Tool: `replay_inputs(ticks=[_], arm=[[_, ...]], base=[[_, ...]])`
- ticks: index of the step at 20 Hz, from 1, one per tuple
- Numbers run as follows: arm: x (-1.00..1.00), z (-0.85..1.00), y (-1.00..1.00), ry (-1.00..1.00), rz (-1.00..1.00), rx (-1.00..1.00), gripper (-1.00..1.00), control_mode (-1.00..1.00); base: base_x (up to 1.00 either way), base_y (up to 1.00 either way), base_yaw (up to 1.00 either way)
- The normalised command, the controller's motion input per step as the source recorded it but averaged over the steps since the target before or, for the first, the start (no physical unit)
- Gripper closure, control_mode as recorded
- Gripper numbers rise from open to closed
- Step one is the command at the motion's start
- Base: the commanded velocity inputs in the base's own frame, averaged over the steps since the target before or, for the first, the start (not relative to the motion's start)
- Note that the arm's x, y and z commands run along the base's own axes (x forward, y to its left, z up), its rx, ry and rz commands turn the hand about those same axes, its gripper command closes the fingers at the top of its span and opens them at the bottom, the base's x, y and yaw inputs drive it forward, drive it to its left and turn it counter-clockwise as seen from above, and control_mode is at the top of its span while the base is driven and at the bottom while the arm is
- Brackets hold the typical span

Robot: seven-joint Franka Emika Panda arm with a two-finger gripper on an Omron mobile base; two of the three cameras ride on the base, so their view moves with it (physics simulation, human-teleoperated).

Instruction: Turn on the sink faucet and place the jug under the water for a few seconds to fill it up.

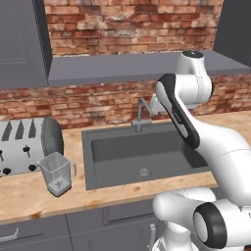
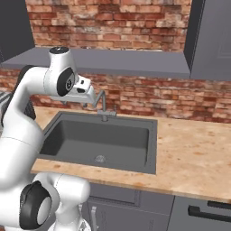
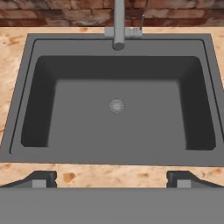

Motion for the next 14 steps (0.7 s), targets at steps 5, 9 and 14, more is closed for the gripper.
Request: replay_inputs(ticks=[5, 9, 14], arm=[[0.0, 0.0, 0.0, 0.0, 0.0, 0.0, -1.0, 1.0], [0.0, 0.0, 0.0, 0.0, 0.0, 0.0, -1.0, 1.0], [0.0, -0.18, -0.45, -0.11, 0.14, 0.05, -1.0, -1.0]], base=[[0.0, -0.24, 0.07], [0.0, -0.34, 0.14], [0.0, -0.07, 0.03]])
